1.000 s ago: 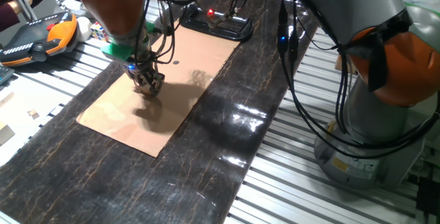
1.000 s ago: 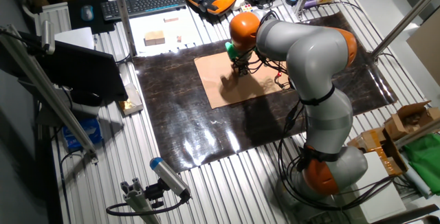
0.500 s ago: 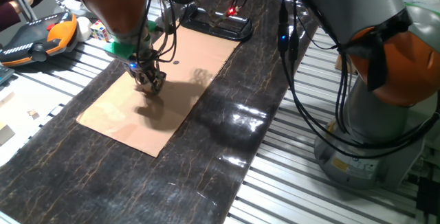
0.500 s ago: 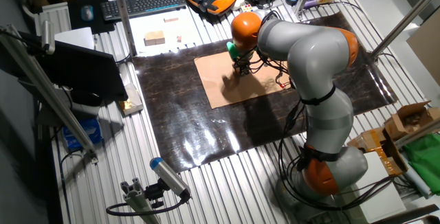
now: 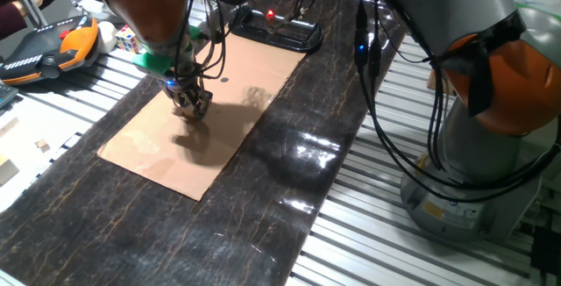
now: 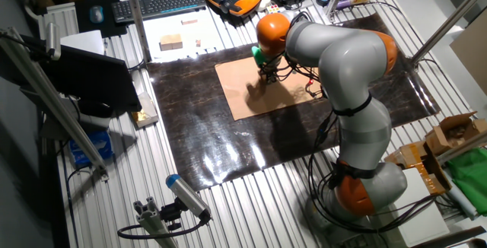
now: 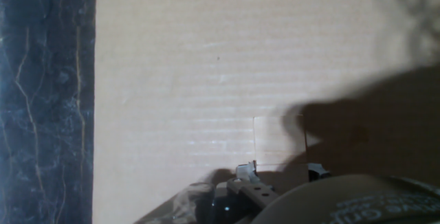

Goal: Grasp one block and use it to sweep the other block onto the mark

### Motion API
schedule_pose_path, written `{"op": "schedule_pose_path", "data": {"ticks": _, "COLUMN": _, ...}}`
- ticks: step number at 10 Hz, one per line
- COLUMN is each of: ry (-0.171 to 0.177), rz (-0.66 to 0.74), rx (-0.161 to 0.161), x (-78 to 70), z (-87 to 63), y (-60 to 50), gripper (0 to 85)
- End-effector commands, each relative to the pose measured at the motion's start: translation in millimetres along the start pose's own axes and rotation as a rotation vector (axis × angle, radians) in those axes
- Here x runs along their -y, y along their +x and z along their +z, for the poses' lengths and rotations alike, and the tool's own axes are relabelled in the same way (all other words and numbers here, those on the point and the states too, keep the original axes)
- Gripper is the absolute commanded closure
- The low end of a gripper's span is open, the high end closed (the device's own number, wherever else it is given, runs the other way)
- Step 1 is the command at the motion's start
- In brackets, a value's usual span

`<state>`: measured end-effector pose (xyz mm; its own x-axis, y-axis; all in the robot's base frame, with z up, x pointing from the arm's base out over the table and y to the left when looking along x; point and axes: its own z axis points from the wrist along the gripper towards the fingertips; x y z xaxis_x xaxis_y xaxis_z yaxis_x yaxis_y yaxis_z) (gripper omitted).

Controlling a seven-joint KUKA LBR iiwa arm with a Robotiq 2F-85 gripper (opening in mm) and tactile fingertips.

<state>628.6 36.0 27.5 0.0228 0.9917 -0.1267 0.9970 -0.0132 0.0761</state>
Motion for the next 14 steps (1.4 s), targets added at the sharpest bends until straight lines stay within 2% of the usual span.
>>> {"op": "schedule_pose_path", "data": {"ticks": 1, "ry": 0.000, "rz": 0.001, "rx": 0.000, "x": -0.1, "z": -0.4, "y": -0.8, "gripper": 84.3}}
{"op": "schedule_pose_path", "data": {"ticks": 14, "ry": -0.002, "rz": -0.028, "rx": -0.015, "x": 3.7, "z": 3.3, "y": -12.3, "gripper": 84.3}}
